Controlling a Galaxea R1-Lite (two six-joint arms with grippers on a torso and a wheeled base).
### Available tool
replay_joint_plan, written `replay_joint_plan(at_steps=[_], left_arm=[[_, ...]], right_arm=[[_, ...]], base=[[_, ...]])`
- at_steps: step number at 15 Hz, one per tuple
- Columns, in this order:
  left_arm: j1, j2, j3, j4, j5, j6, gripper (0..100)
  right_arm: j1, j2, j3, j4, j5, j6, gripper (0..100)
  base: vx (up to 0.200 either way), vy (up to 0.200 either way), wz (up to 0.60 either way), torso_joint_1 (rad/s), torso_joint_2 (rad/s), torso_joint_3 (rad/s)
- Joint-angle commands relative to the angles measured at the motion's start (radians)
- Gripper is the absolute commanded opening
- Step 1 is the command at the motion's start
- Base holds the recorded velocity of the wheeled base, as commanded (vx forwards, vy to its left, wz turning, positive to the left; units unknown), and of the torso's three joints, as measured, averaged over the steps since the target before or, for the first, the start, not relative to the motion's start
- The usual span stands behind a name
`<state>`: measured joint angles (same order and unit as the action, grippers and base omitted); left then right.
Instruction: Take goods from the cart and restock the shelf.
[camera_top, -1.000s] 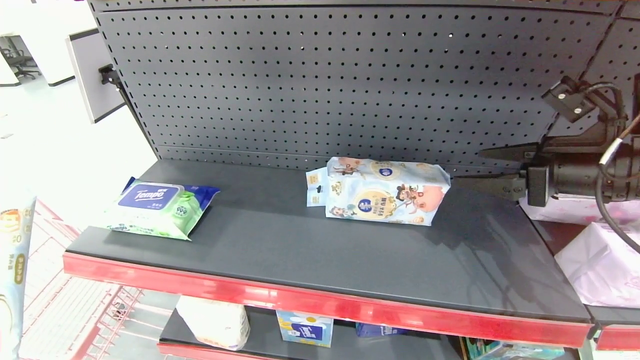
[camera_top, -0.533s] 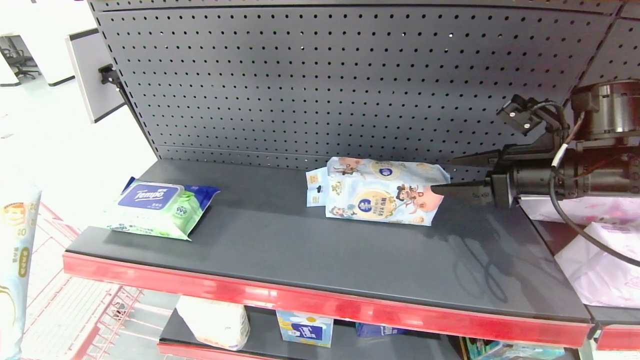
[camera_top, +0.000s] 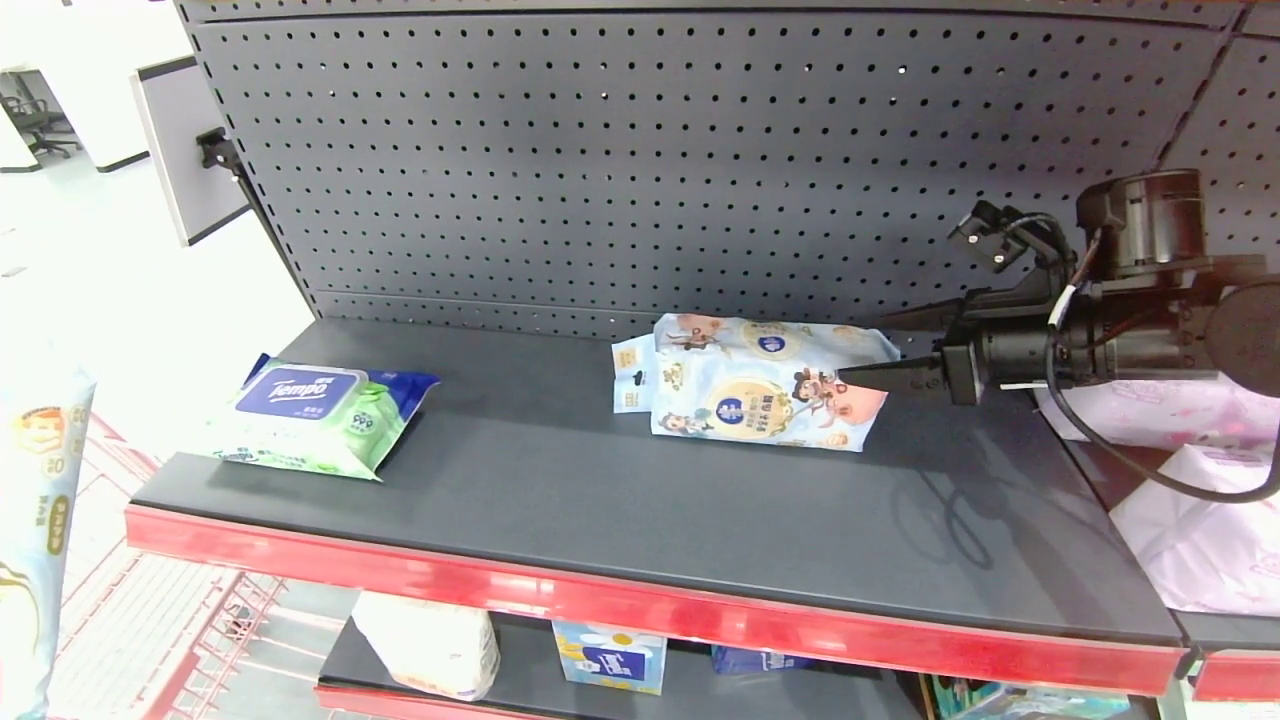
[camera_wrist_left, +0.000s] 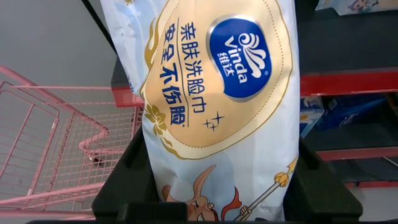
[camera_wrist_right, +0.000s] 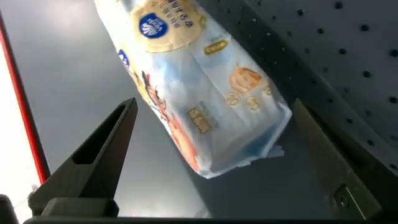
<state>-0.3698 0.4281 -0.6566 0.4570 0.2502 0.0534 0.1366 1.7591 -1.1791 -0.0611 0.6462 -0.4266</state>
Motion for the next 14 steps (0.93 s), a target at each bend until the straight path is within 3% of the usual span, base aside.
replay_joint_plan(at_steps=[1,14], left_arm=[[0.000,0.004,0.003,0.000,0.000,0.000,0],[0.000,0.020,0.000,0.000,0.000,0.000,0]], right_arm=[[0.003,0.023,-0.002,0.001,0.001,-0.014,100],[0.035,0.137,-0.063,0.001,0.001,-0.073,100]], base=[[0.000,0.000,0.00,0.000,0.00,0.000],[0.000,0.000,0.00,0.000,0.00,0.000]])
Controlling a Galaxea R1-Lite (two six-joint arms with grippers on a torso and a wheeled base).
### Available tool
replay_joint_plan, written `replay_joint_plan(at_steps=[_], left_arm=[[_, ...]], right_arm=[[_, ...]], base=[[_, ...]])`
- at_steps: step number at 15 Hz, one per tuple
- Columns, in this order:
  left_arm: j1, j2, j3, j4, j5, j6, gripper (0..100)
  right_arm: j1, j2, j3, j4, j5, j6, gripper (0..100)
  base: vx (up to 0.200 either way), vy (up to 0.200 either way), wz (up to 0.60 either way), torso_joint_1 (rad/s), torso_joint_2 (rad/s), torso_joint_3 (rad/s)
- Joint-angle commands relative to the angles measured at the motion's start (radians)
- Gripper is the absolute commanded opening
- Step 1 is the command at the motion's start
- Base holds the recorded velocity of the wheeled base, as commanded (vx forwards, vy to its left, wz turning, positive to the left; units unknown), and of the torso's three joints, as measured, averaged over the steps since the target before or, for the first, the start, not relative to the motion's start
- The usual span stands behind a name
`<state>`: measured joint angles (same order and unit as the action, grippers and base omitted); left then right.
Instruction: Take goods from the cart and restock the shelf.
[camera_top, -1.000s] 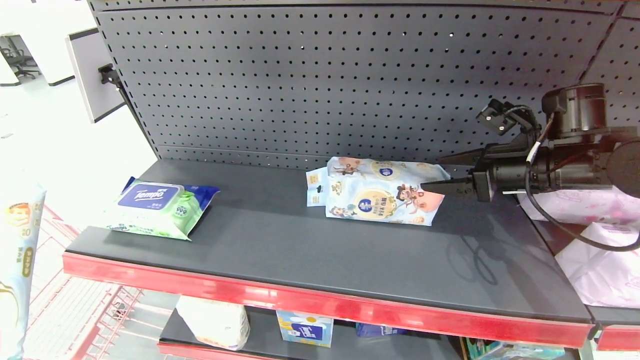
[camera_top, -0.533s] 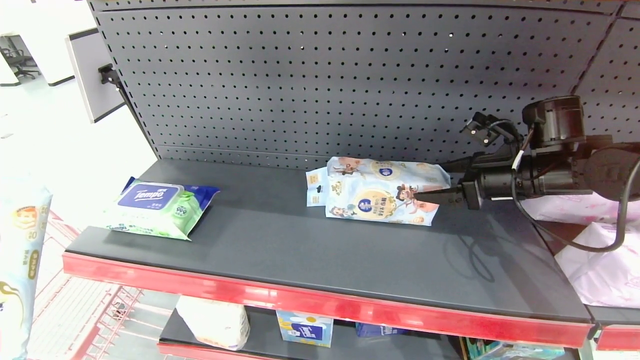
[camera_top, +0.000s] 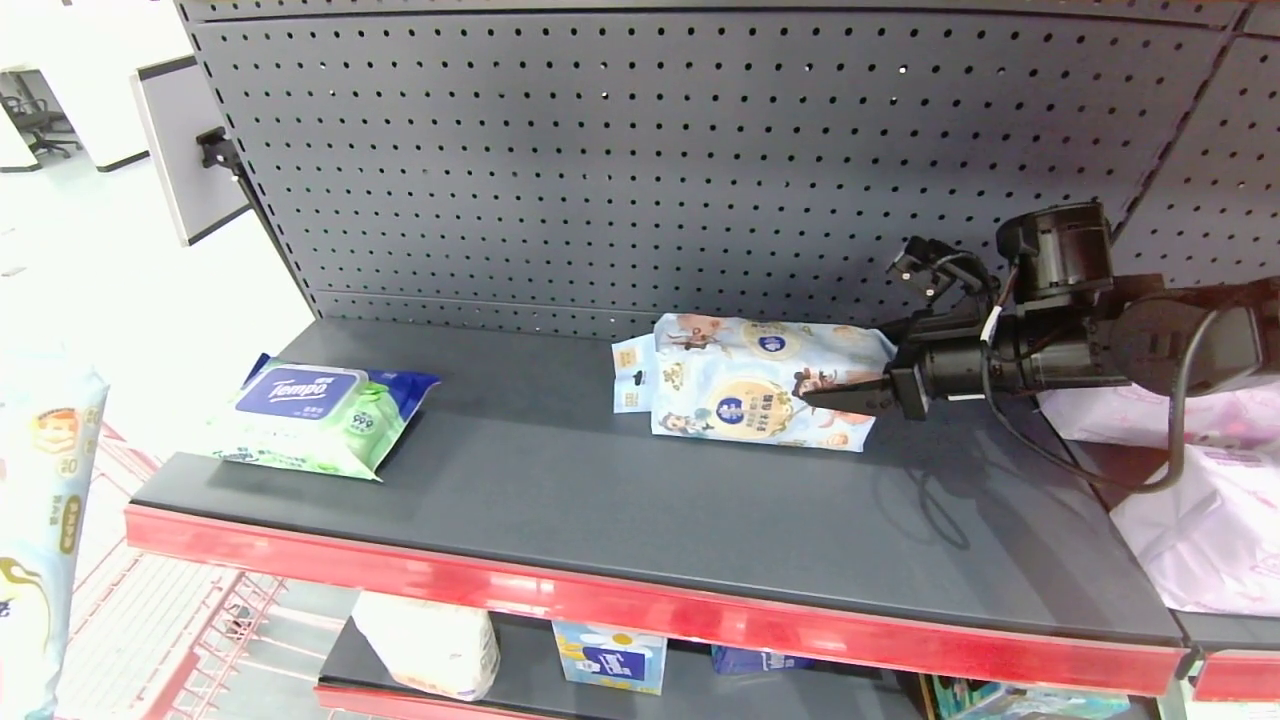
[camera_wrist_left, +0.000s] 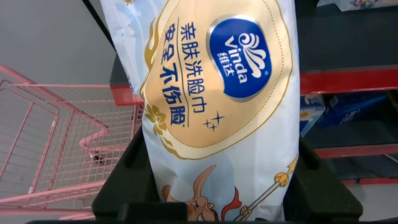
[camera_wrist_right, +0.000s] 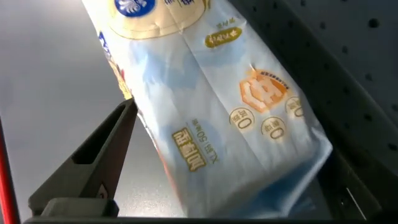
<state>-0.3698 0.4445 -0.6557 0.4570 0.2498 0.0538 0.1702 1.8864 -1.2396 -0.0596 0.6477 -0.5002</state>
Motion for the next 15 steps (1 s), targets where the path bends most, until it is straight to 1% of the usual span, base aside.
replay_joint_plan(at_steps=[1,6,7,11,13,15], left_arm=[[0.000,0.002,0.001,0.000,0.000,0.000,0],[0.000,0.003,0.005,0.000,0.000,0.000,0],[0.000,0.003,0.005,0.000,0.000,0.000,0],[0.000,0.003,0.010,0.000,0.000,0.000,0],[0.000,0.002,0.010,0.000,-0.021,0.000,0],[0.000,0.003,0.010,0.000,-0.023,0.000,0]], right_arm=[[0.008,0.013,0.000,0.001,-0.003,0.002,100],[0.017,0.014,0.000,0.001,-0.014,0.006,100],[0.023,0.014,-0.004,0.003,-0.016,0.012,0],[0.034,-0.015,0.017,0.010,-0.025,0.015,0],[0.040,-0.076,0.063,0.010,-0.031,0.015,0],[0.045,-0.119,0.098,0.010,-0.031,0.015,0]], base=[[0.000,0.000,0.00,0.000,0.00,0.000],[0.000,0.000,0.00,0.000,0.00,0.000],[0.000,0.000,0.00,0.000,0.00,0.000],[0.000,0.000,0.00,0.000,0.00,0.000],[0.000,0.000,0.00,0.000,0.00,0.000],[0.000,0.000,0.00,0.000,0.00,0.000]])
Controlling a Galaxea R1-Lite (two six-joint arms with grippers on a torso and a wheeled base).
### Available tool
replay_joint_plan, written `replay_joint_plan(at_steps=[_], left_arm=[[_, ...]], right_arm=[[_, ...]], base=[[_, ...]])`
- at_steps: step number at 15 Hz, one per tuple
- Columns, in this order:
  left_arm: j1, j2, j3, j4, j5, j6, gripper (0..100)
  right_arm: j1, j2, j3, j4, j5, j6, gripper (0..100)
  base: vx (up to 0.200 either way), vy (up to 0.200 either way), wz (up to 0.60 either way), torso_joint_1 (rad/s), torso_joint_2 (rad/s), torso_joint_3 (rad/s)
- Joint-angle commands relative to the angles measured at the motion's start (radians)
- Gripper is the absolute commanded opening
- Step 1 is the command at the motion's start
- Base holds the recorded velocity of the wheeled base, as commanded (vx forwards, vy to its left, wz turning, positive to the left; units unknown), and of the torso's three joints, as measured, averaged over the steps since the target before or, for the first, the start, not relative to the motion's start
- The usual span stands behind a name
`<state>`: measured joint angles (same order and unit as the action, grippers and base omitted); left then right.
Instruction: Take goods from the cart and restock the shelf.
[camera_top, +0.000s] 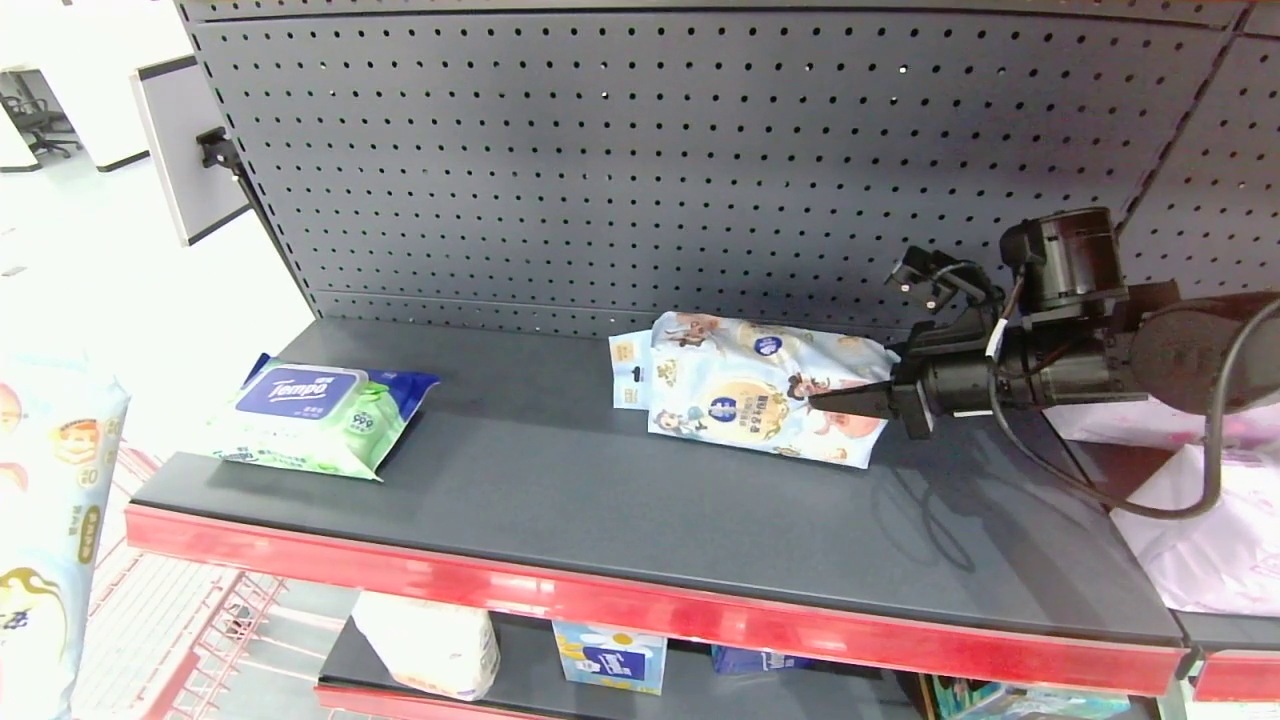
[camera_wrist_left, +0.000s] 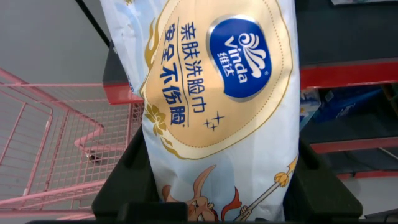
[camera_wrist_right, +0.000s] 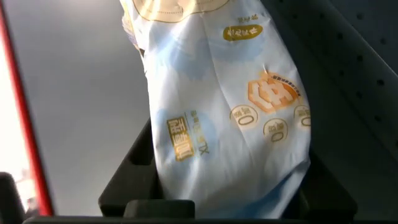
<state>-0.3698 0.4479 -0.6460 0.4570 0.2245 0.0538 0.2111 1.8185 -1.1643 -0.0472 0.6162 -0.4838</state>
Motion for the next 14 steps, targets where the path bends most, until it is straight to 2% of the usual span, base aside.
replay_joint_plan(at_steps=[1,6,14], left_arm=[[0.000,0.000,0.000,0.000,-0.002,0.000,0],[0.000,0.000,-0.001,0.000,-0.014,0.000,0],[0.000,0.000,-0.001,0.000,-0.022,0.000,0]], right_arm=[[0.016,-0.084,0.054,-0.002,0.000,-0.001,0],[0.047,-0.231,0.233,-0.002,-0.009,-0.001,0],[0.082,-0.311,0.382,-0.003,-0.038,-0.009,0]], base=[[0.000,0.000,0.00,0.000,0.00,0.000],[0.000,0.000,0.00,0.000,0.00,0.000],[0.000,0.000,0.00,0.000,0.00,0.000]])
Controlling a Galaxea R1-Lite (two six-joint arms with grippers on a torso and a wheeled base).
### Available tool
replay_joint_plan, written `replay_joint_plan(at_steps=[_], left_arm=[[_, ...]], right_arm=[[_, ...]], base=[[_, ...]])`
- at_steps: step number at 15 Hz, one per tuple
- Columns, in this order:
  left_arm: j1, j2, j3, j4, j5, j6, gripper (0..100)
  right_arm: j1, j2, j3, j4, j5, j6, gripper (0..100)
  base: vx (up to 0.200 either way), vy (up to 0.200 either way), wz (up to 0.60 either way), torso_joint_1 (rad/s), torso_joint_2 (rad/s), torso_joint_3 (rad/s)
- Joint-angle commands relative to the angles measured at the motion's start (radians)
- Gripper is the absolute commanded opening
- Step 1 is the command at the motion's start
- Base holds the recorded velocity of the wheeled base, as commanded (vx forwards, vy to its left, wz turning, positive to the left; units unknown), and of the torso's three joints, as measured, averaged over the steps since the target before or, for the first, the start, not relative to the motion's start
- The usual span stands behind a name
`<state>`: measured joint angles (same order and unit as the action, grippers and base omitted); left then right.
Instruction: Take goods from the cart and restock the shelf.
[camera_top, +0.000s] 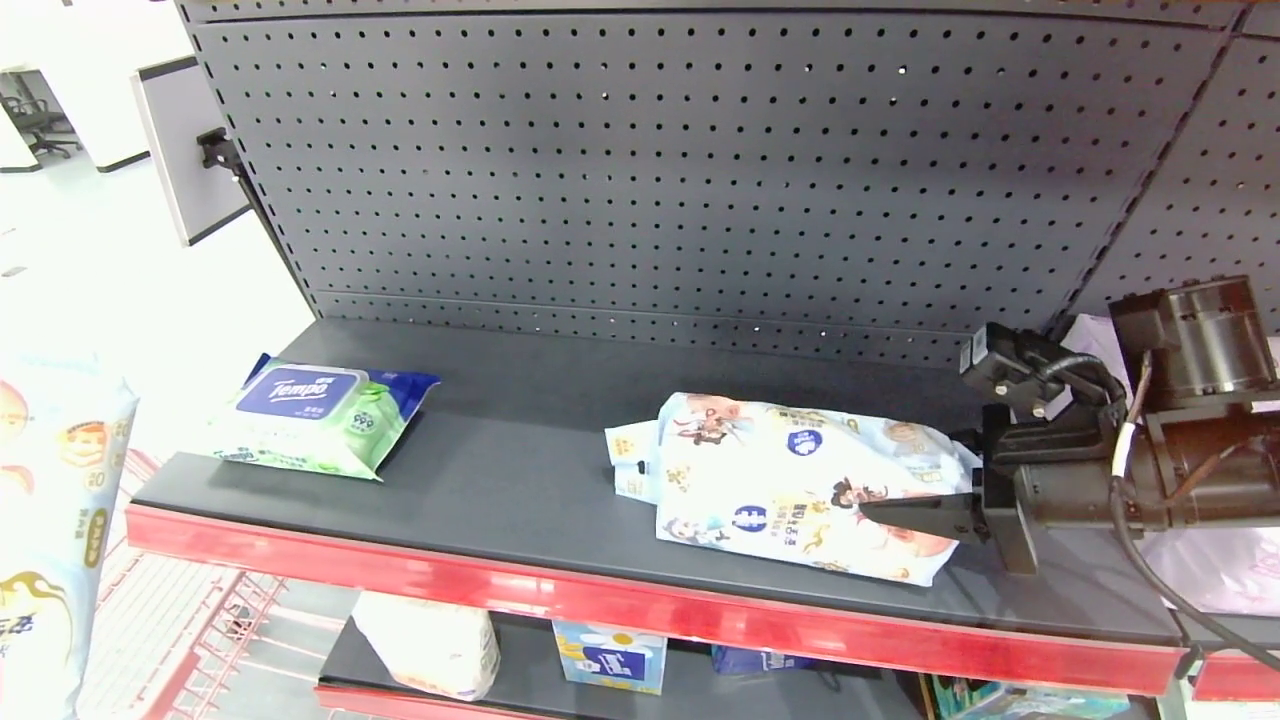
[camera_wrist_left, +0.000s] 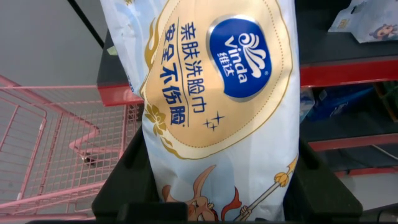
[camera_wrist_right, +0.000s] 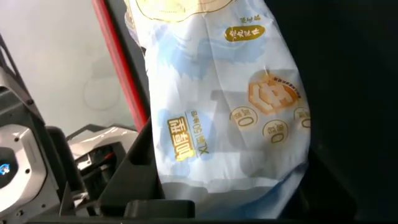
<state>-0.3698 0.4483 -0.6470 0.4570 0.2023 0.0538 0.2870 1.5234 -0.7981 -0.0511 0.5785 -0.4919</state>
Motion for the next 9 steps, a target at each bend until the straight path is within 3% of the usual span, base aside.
replay_joint_plan(at_steps=[1,9], left_arm=[[0.000,0.000,0.000,0.000,0.000,0.000,0],[0.000,0.000,0.003,0.000,-0.001,0.000,0]], right_arm=[[0.008,-0.014,0.023,0.000,0.000,-0.002,0],[0.049,0.018,0.036,-0.004,0.004,-0.008,0]], base=[[0.000,0.000,0.00,0.000,0.00,0.000],[0.000,0.000,0.00,0.000,0.00,0.000]])
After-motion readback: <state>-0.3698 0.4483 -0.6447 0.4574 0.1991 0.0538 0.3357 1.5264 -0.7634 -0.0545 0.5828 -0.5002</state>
